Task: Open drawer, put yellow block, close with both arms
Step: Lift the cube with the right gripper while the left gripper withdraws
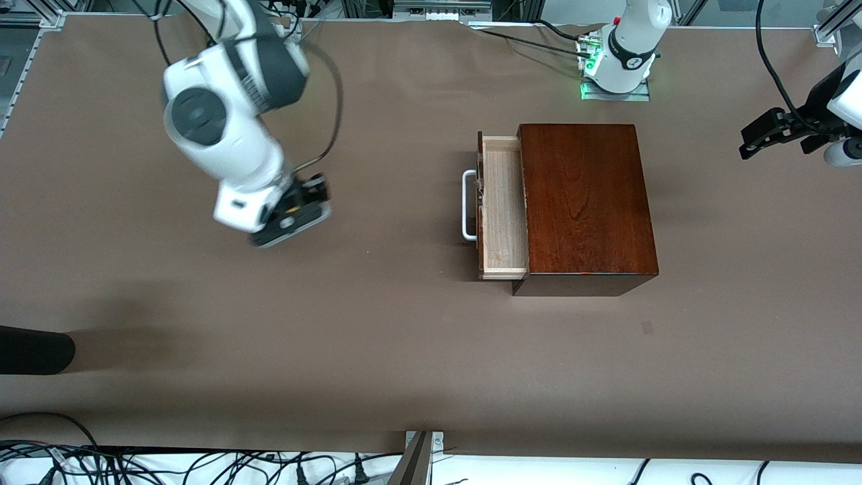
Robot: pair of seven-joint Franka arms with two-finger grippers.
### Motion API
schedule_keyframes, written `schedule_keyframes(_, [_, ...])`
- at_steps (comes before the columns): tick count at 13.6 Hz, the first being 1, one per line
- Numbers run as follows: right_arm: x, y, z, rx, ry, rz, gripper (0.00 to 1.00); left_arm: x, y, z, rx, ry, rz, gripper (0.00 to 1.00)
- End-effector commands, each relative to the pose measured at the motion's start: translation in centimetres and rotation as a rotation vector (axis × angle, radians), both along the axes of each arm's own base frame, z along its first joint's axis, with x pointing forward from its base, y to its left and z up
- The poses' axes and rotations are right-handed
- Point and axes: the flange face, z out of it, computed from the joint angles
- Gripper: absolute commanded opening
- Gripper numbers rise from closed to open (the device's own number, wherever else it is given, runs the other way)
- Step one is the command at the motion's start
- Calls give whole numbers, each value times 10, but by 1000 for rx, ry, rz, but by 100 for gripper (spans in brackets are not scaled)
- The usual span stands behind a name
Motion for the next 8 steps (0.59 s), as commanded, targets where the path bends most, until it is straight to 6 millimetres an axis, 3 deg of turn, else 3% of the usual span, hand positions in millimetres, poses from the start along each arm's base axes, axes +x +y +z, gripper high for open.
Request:
schedule_keyframes(1, [-25,74,11,-8,-31,164,5,-3,-3,3,-21,-14,-26,100])
schedule_keyframes(4, [-53,140,10,-18,-81,373,5,-3,-5,3,-21,-14,-27,100])
schedule_keyframes(8, [-80,208,9,12,-120,579,5,-3,-7,3,-20,-16,-29,100])
